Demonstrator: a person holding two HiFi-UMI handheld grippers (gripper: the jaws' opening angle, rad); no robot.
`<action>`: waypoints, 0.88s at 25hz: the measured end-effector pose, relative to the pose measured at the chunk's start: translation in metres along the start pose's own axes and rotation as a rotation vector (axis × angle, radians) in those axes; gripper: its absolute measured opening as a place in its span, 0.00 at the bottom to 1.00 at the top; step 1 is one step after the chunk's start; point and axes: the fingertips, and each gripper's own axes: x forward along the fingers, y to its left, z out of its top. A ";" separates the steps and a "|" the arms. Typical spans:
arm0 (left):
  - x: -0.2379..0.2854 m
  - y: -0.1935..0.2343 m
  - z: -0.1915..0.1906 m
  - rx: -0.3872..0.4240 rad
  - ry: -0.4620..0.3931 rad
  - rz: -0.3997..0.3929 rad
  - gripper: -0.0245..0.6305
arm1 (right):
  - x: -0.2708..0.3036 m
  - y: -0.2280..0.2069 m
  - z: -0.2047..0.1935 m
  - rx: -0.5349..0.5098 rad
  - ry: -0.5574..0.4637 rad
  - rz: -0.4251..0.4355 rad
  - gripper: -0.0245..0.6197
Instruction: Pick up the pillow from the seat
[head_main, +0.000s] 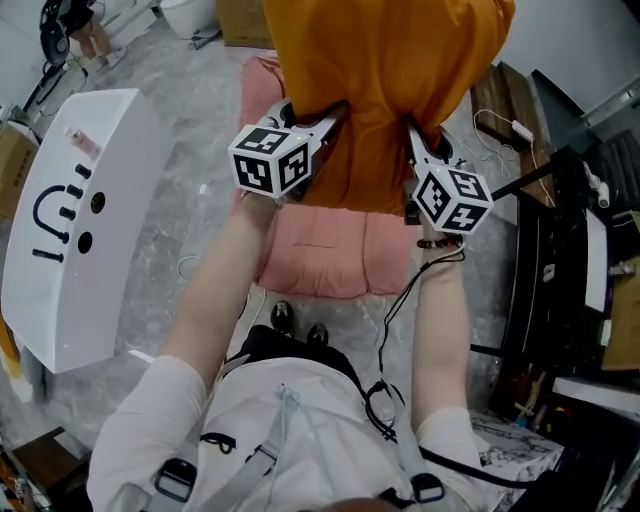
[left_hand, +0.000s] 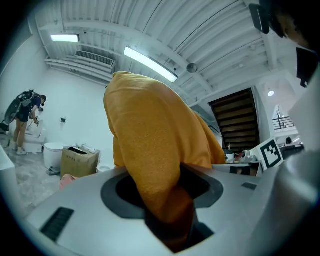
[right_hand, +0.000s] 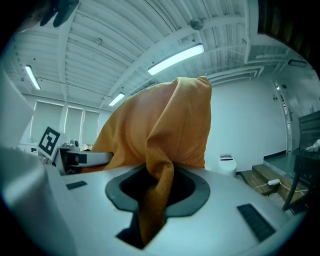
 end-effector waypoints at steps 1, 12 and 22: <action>0.001 -0.003 0.007 0.006 -0.010 -0.005 0.37 | -0.002 -0.001 0.007 -0.007 -0.010 -0.003 0.20; 0.006 -0.021 0.083 0.072 -0.116 -0.036 0.37 | -0.011 0.002 0.087 -0.093 -0.126 -0.014 0.20; 0.002 -0.039 0.171 0.128 -0.224 -0.064 0.37 | -0.026 0.016 0.179 -0.189 -0.233 -0.018 0.20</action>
